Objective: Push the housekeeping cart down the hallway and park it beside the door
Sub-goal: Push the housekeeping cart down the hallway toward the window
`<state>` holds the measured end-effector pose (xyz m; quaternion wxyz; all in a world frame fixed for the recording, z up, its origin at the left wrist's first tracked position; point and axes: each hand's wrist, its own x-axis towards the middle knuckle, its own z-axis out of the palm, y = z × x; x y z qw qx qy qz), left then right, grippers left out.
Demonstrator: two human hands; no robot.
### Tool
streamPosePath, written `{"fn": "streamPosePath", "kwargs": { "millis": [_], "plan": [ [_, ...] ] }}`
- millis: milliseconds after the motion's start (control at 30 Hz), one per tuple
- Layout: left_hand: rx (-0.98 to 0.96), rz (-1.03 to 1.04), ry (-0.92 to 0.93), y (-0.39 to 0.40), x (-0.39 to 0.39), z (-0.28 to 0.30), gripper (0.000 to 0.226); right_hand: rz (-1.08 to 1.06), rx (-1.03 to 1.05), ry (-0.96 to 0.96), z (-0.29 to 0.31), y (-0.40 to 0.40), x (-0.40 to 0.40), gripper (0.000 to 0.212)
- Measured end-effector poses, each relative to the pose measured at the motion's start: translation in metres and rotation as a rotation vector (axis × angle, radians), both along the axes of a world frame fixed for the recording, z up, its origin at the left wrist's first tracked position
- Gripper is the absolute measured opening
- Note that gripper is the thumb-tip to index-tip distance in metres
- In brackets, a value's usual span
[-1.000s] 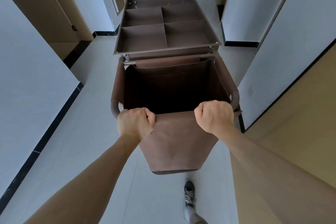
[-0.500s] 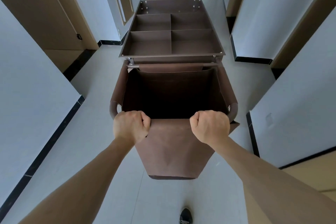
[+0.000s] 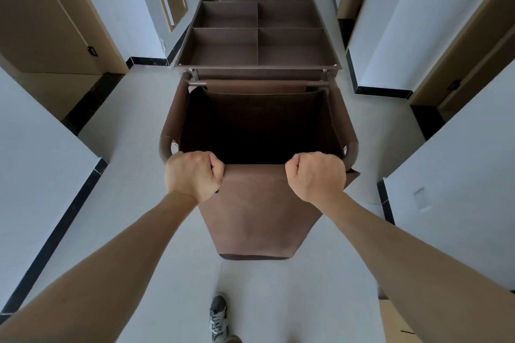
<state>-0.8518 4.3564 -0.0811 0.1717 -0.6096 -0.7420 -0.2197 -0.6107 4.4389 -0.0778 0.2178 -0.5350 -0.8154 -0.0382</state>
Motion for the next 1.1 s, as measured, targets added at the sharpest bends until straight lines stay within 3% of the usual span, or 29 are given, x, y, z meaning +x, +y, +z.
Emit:
{"fn": "streamPosePath", "kwargs": {
  "millis": [467,1100],
  "plan": [
    [-0.069,-0.113,-0.047,0.144,-0.102,-0.002,0.049,-0.120,-0.055,-0.145,0.003,0.132,-0.092,0.055],
    [-0.104,-0.113,0.006,0.317,-0.202,-0.004,0.048,-0.127,0.014,-0.085,-0.005,0.295,-0.189,0.051]
  ]
}}
